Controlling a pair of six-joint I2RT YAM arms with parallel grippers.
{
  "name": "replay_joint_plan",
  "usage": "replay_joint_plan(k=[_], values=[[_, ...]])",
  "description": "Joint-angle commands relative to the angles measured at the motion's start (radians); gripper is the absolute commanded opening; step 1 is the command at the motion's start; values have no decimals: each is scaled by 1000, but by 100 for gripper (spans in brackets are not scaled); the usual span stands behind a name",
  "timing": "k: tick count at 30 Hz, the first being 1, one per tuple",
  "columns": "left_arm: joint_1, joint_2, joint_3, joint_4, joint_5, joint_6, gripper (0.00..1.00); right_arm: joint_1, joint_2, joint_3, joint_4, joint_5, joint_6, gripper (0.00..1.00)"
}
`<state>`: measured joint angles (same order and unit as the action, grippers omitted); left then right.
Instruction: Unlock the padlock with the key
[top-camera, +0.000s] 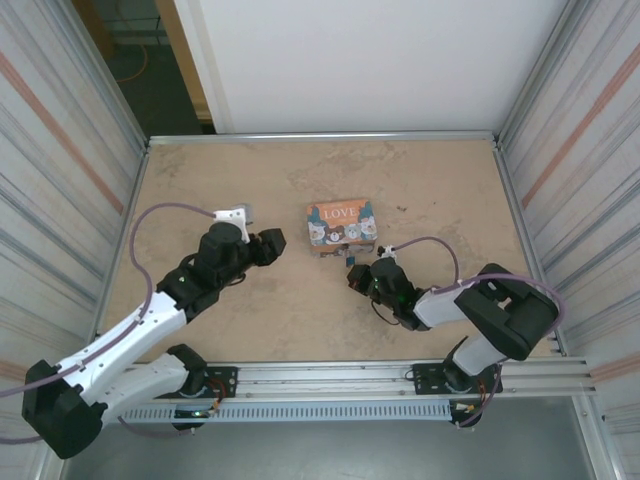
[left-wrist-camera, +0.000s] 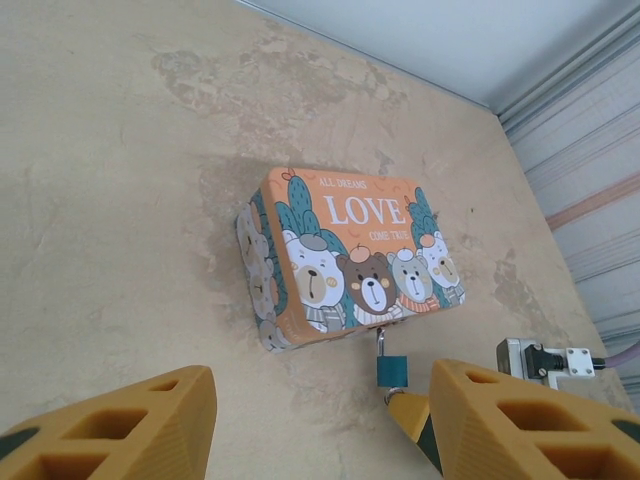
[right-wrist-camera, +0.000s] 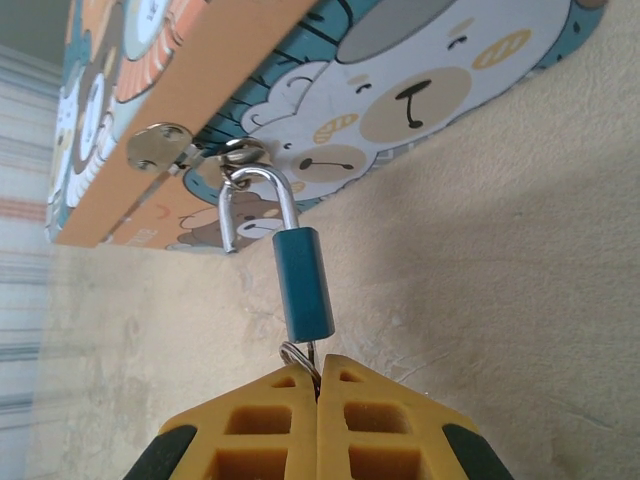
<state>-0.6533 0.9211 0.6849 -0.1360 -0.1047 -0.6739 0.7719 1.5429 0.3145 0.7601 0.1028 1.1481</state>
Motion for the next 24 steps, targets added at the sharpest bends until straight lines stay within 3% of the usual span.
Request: replay_joint_plan(k=[1, 3, 13, 21, 24], values=[[11, -29, -13, -22, -35, 25, 59, -3, 46, 10, 7, 5, 69, 0], [12, -32, -12, -28, -39, 24, 59, -3, 60, 11, 16, 3, 80, 0], [21, -35, -7, -42, -55, 35, 60, 4, 22, 6, -56, 60, 86, 28], [29, -37, -5, -43, -61, 36, 63, 10, -146, 31, -290, 139, -18, 49], [37, -40, -7, -44, -68, 39, 65, 9, -216, 54, -396, 167, -62, 61]])
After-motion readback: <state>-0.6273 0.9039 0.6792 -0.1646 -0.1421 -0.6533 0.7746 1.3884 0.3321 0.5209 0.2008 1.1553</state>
